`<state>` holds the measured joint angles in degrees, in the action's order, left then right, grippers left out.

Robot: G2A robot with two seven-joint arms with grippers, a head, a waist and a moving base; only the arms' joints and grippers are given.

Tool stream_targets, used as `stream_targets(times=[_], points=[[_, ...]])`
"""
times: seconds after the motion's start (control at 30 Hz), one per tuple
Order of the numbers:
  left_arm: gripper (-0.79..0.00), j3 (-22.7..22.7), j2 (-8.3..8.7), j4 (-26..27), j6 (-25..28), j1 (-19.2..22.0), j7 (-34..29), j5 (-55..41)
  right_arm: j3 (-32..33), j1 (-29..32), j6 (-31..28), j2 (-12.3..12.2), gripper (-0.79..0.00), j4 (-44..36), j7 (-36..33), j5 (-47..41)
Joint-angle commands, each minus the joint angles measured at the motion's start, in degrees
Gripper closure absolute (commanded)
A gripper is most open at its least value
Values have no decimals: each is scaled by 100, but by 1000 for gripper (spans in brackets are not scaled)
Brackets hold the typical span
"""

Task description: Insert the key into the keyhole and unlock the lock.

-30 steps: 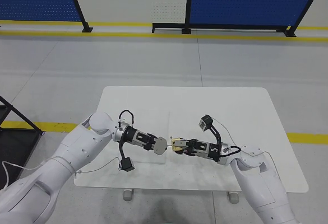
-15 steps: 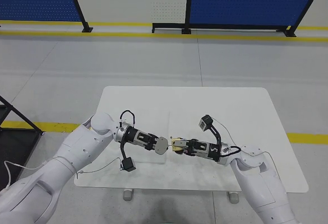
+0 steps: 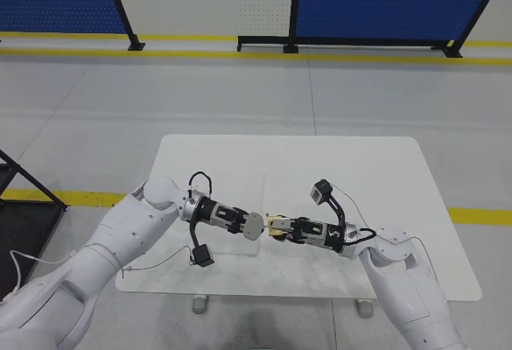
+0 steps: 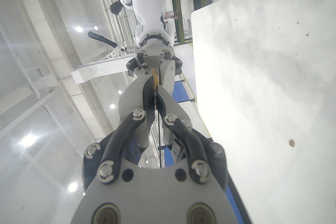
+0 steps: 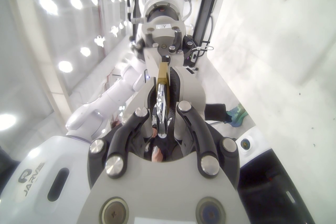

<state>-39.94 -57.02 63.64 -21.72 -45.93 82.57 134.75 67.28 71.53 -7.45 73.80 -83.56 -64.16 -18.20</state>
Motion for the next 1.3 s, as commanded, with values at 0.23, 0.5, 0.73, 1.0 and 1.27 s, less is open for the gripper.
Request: stream_targets(times=[0.23,0.5,0.73,1.0,1.27], points=[[-785,-64,-7,-26,13,-2,14,-25,0,0,0,0,0,0,0,0],[-785,-186,20,-3,101,-40,101,-129,0,0,0,0,0,0,0,0],[-785,-422,93,-509,751,104,366,-283,0,0,0,0,0,0,0,0],[-785,-354,39,-808,2572,414,396,-695,0,0,0,0,0,0,0,0],[-785,-155,-95,-1228,3935,557,408,-1322,0,0,0,0,0,0,0,0]])
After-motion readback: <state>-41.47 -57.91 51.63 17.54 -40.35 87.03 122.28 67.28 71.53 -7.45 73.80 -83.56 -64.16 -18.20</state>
